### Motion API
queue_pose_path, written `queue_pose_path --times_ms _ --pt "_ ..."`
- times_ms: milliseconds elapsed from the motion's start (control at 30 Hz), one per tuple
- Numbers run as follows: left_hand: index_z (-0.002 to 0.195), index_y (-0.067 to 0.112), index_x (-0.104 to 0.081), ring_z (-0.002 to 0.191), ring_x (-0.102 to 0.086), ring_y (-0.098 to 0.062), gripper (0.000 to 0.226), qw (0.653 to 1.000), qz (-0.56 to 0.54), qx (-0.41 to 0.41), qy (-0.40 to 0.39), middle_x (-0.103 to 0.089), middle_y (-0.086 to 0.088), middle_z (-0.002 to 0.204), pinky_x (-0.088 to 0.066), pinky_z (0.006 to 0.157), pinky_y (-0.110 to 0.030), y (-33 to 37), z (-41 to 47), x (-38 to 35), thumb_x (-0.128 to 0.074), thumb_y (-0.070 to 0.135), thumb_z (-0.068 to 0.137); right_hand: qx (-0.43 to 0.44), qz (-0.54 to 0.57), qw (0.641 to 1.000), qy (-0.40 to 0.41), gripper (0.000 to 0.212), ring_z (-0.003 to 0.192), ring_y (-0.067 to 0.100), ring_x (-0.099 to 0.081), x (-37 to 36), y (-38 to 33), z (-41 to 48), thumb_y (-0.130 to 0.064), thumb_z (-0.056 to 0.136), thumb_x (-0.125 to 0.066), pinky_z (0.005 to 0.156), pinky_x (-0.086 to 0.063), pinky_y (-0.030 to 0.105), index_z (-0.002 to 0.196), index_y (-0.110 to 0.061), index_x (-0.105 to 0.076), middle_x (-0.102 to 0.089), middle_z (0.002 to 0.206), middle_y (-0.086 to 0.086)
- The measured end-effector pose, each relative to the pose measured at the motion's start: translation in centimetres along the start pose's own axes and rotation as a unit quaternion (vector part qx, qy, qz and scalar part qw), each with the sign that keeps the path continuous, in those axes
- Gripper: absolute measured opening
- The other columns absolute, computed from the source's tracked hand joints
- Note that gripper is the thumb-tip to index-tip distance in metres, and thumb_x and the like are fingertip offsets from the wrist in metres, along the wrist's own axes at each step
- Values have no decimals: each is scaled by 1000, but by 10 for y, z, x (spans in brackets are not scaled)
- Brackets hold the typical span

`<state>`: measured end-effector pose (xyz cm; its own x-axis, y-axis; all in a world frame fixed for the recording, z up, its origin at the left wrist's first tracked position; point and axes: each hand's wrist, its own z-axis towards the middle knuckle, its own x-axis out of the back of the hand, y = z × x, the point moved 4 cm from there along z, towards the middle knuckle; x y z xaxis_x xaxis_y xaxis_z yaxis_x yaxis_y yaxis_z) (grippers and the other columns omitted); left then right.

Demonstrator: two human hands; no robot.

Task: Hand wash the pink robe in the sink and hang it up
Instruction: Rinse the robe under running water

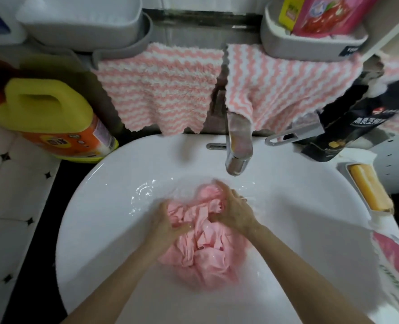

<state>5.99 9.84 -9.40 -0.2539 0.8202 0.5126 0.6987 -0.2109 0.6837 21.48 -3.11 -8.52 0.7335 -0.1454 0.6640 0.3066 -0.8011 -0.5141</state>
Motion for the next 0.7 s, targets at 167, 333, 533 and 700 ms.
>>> queue_pose_path --times_ms 167,333,533,700 --pt "107 21 -50 83 -60 -18 49 991 11 -137 6 -63 -2 96 -52 69 -32 31 -7 -4 -67 4 64 135 8 990 41 18 78 21 -52 17 -26 -21 -6 70 -57 60 -38 28 74 -24 -53 -50 72 -7" --pt "91 17 -49 76 -43 -19 22 778 260 -536 199 -54 -4 81 -33 67 -28 67 -71 -1 -46 5 73 434 -147 817 350 20 74 23 -37 12 -14 -100 -4 77 -41 68 -30 31 90 -16 -49 -41 86 5" --pt "115 33 -53 101 -51 -15 46 744 429 -511 -40 -55 7 112 -33 91 -34 -5 -59 -24 -51 54 75 389 -314 862 86 46 106 22 -55 -39 43 -96 -56 76 -56 98 -36 40 112 -27 -57 -51 118 1" --pt "107 22 -62 98 -54 -13 30 870 200 -445 75 -62 6 103 -37 91 -26 26 -53 -2 -45 42 94 230 32 942 243 26 90 11 -56 10 27 -90 -40 81 -49 78 -42 27 91 -27 -68 -61 98 -12"
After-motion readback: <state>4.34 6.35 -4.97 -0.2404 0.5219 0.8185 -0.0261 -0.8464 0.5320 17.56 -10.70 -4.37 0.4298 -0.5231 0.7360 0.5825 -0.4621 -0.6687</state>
